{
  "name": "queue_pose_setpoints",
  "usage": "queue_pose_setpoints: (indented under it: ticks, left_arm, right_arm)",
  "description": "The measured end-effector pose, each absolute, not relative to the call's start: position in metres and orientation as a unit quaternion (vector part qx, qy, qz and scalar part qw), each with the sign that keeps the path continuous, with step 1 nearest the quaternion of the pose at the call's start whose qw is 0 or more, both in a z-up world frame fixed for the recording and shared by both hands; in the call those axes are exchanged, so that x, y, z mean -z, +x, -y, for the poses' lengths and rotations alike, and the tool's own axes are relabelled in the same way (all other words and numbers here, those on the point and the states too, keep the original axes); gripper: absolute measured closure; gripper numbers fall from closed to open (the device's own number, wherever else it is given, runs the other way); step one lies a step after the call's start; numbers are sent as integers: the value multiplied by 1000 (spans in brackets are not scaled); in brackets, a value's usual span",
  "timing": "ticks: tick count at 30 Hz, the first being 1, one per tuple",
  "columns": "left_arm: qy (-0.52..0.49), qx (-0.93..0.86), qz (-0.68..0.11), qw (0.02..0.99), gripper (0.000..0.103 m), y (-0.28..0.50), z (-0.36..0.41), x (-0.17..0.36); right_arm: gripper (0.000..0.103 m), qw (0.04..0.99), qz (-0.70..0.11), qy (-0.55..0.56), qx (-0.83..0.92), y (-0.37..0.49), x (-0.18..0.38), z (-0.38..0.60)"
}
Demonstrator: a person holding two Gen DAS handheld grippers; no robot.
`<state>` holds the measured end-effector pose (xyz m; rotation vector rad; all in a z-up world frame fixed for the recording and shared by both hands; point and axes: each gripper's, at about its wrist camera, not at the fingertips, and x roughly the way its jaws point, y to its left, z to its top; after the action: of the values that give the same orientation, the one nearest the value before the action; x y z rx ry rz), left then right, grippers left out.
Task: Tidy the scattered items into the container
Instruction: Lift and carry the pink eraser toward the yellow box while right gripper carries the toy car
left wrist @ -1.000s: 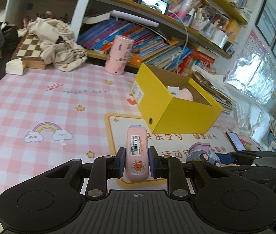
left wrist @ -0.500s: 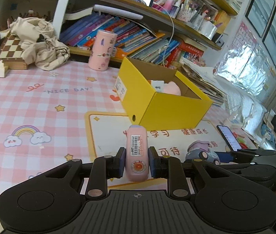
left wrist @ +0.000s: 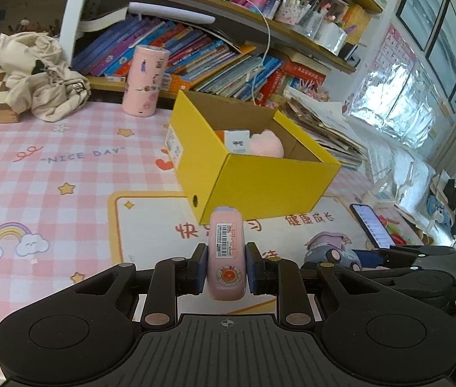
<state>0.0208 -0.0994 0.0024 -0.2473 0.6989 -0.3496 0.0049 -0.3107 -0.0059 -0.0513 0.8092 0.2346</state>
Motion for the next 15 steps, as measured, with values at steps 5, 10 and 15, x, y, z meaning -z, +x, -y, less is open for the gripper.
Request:
queue_pose_setpoints:
  ticks: [5, 10, 15]
  left_arm:
    - [-118, 176, -344, 915, 80, 29, 113, -1]
    - [-111, 184, -342, 915, 80, 36, 126, -3]
    - [-104, 185, -338, 917, 80, 43, 137, -5]
  right_arm:
    - [48, 912, -396, -22, -107, 11, 7, 325]
    - [48, 913, -396, -17, -100, 16, 6, 338]
    - [48, 914, -392, -14, -99, 25, 4, 349]
